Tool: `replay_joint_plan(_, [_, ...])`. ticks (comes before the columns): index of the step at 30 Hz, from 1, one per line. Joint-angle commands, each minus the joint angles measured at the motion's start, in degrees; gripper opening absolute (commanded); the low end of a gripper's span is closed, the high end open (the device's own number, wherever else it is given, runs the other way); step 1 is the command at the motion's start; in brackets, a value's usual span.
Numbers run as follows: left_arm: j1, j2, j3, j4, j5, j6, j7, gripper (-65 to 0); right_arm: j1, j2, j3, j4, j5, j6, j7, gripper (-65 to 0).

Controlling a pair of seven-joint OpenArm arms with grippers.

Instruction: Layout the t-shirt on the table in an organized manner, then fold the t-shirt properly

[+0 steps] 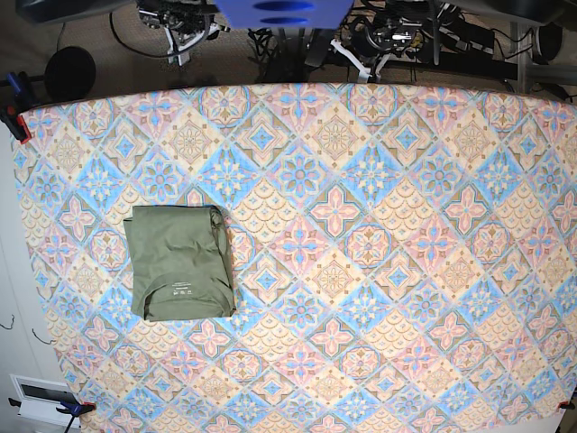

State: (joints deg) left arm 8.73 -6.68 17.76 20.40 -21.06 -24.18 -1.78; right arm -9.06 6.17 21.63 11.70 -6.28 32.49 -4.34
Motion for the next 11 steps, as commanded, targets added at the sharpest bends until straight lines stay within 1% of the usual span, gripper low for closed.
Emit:
replay_joint_plan(1, [0.28,-0.05,-0.13,0.21,-0.26,-0.56,-0.46,-65.0,1.63,-0.15,-0.13,0.30,0.00,1.05,0.69,-65.0])
replay_joint_plan(4, [0.28,-0.05,-0.22,0.21,-0.35,-0.56,-0.46,-65.0,3.39,-0.42,-0.22,0.21,-0.09,1.05,0.43,-65.0])
replay_joint_plan(7, [0.28,-0.05,-0.22,0.21,-0.44,-0.56,-0.46,-65.0,3.65,-0.59,-0.31,0.30,-0.18,1.05,-1.51,-65.0])
replay_joint_plan(8, [0.37,-0.05,-0.22,0.21,-0.44,-0.56,-0.46,-65.0,3.83,-1.03,-1.19,0.38,-0.18,1.05,-1.86,-65.0])
replay_joint_plan(11, [0.72,-0.05,-0.22,0.21,-0.44,-0.56,-0.46,-65.0,4.88,-2.61,-6.64,0.38,-0.09,1.05,-1.86,-65.0])
